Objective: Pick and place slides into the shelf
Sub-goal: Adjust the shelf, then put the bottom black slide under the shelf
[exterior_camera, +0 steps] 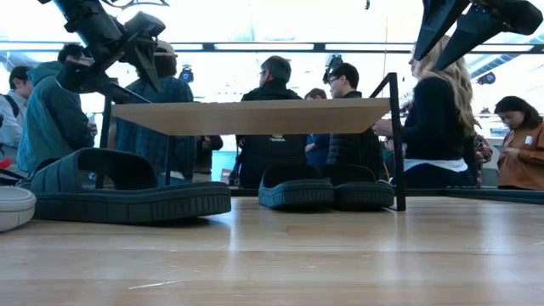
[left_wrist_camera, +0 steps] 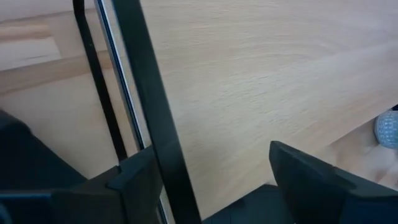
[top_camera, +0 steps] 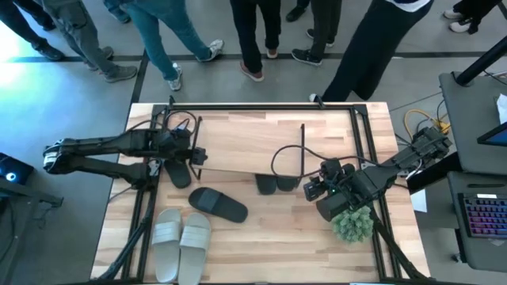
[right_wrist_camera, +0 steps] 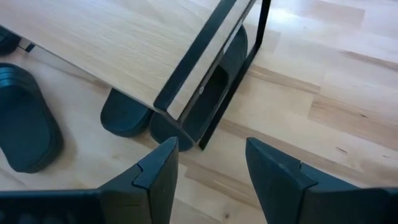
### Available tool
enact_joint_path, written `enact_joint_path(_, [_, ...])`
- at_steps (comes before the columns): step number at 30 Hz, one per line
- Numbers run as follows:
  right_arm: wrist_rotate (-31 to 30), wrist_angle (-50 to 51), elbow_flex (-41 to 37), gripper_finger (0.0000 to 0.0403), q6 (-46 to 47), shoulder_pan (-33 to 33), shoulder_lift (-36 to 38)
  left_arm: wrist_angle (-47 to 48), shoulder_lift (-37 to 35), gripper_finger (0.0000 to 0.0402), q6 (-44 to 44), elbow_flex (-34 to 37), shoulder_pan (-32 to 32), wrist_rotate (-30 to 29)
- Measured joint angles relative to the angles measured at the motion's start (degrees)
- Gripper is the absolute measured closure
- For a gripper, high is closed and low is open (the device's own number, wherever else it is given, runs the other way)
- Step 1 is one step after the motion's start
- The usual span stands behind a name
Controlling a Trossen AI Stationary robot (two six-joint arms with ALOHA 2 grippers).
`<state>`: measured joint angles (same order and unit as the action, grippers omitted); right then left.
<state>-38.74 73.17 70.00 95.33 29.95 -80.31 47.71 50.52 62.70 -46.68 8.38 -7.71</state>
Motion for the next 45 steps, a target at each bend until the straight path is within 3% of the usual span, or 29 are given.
enact_joint_path(9, [0.09,0.16,0.0,0.0223,-0.11,0.0,0.0,-1.07,2.77,0.0168,1.13,0.15,-2.12,-0.42])
enact_joint_path(28, [-0.11,1.9,-0.28,0.0225,-0.46,0.0,-0.02,3.24,-2.33,0.0168,1.34,-0.5,-2.12,-6.87])
enact_joint_path(39, [-0.07,1.99,-0.7,0.0225,-0.24,-0.01,-0.02,8.96,-5.63,0.0168,1.27,-0.48,-3.15,-4.62])
enact_joint_path(45, [0.04,2.01,-0.81,0.0225,-0.22,-0.08,-0.02,7.46,-9.93,0.0172,1.1,-0.47,-3.85,-4.74])
